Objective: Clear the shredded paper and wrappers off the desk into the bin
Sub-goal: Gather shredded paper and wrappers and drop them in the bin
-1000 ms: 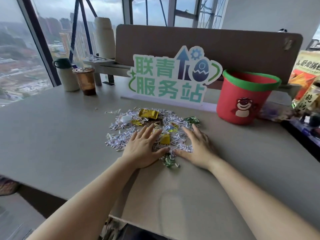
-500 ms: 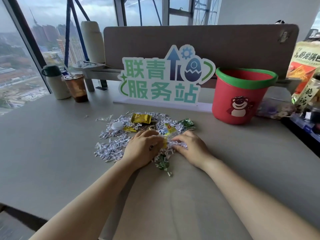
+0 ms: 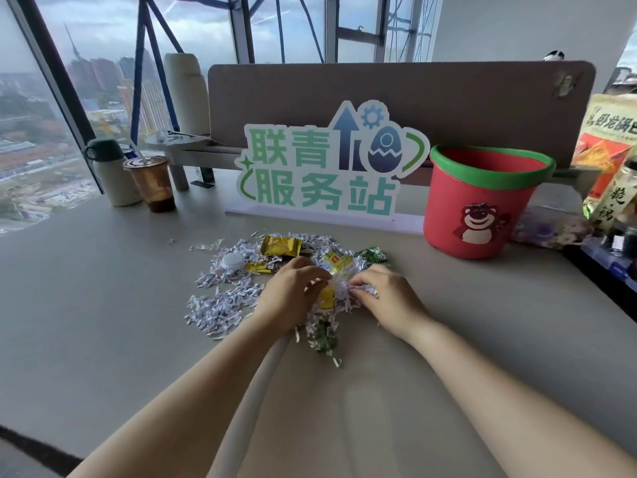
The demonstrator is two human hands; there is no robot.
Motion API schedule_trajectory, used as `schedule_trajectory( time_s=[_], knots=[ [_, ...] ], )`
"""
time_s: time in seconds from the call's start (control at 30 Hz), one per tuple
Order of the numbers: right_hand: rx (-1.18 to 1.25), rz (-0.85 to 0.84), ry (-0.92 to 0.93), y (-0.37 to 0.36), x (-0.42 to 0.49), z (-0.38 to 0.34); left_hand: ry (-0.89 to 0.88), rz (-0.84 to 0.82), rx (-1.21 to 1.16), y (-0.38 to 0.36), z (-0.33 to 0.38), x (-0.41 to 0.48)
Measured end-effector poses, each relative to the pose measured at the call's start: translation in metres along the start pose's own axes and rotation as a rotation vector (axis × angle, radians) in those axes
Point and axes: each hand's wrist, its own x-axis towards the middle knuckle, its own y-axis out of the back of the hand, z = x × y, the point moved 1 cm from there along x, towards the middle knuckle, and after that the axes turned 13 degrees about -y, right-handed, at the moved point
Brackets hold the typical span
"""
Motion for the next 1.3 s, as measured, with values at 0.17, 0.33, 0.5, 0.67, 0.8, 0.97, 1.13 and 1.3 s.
schedule_trajectory(
  time_s=[0.17,0.33,0.5,0.67,0.8,0.97,1.13,1.3],
  knots=[
    [0.018,0.008,0.03,0.011,0.013,0.001,-0.035,0.053,0.014,0.007,0.002,0.014],
    [0.02,0.052,0.032,0.029,0.014,-0.005,-0.054,0.089,0.022,0.013,0.007,0.019],
    [0.01,0.067,0.031,0.053,0.011,-0.015,-0.086,0.134,0.047,0.031,0.019,0.027],
    [0.04,0.09,0.017,0.077,0.008,-0.022,-0.122,0.165,0.046,0.044,0.035,0.038],
    [0.038,0.125,0.014,0.096,0.008,-0.021,-0.136,0.152,0.037,0.047,0.048,0.053],
    [0.012,0.197,-0.003,0.13,0.013,-0.016,-0.196,0.146,0.036,0.049,0.066,0.08],
    [0.021,0.248,-0.006,0.166,0.015,-0.014,-0.233,0.153,0.042,0.047,0.085,0.109],
    [-0.01,0.287,-0.035,0.194,0.022,-0.005,-0.271,0.165,0.028,0.04,0.101,0.137]
  ],
)
